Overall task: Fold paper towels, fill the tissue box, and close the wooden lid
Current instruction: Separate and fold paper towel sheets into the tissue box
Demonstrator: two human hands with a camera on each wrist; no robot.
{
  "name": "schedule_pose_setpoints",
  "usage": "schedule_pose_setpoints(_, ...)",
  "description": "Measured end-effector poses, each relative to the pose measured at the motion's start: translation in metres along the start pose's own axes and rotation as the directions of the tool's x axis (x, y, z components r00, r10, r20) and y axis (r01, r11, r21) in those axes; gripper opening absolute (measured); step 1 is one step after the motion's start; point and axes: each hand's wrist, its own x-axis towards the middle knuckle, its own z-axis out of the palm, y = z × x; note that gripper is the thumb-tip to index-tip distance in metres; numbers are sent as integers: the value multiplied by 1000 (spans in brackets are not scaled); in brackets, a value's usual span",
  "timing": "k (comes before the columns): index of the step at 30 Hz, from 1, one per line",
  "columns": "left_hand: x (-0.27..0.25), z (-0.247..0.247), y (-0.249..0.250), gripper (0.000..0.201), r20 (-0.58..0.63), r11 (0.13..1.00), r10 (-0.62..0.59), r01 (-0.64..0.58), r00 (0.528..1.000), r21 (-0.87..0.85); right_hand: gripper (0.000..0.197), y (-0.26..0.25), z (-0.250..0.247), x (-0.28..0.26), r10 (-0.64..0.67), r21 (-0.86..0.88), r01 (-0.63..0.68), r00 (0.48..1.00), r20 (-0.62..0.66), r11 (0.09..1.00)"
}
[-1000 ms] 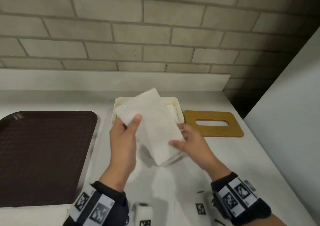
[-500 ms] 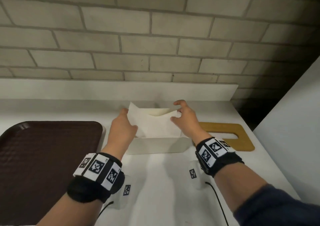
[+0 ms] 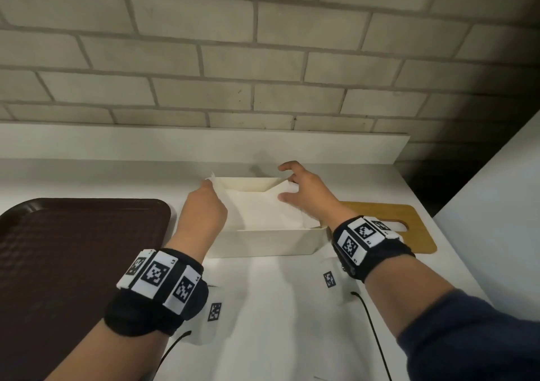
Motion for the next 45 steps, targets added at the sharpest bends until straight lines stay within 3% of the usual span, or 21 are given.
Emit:
schedule_pose_setpoints(4,-4,1,1,32,-42,984,91,-83,995,160,57,-3,3,-3,-51,-185,52,999,10,981)
schedule_pose_setpoints(8,-12,-8,10,20,-213,939,257,-192,943,285,47,-11,-4,-7,-213,-315,137,952,-219,939)
schedule_pose_setpoints(11,-21,-26,23,18,-307,940,338,-306,890,149,45,-21,-10,-9,-109,-37,102,942,-317,994)
schedule_pose_setpoints(14,-34,-49,41,20,-366,896,354,-424,861,-133,58,-30,-17,-14,29,386,43,983,-180,922)
schedule_pose_setpoints(16,-39,-62,50,18,-380,824,306,-442,873,-355,62,-32,-23,-18,66,567,-1,993,-95,824)
schedule_pose_setpoints(19,-34,-68,47,17,-318,669,187,-358,929,-652,54,-26,-31,-22,124,743,-33,990,-68,669)
schedule_pose_setpoints(21,-25,-63,39,16,-270,700,140,-288,953,-654,51,-22,-34,-22,187,789,-46,978,-88,612)
schedule_pose_setpoints(22,-20,-59,34,16,-258,772,135,-265,957,-578,52,-20,-35,-21,220,747,-56,968,-122,663)
schedule_pose_setpoints(24,-11,-46,24,18,-231,907,140,-218,963,-361,54,-19,-35,-22,221,519,-90,955,-197,850)
schedule_pose_setpoints(25,-7,-39,20,18,-211,943,139,-194,968,-271,56,-20,-33,-22,198,366,-113,959,-204,924)
schedule_pose_setpoints(27,-1,-26,11,21,-146,978,114,-137,983,-159,59,-22,-28,-22,177,99,-163,970,-164,982)
schedule_pose_setpoints(34,18,1,-6,29,-13,990,110,-109,994,92,71,-22,-5,-19,250,-280,-269,963,-103,922)
schedule_pose_setpoints(45,11,5,3,37,22,915,138,-136,990,381,87,-18,6,-18,219,-489,-203,975,-25,848)
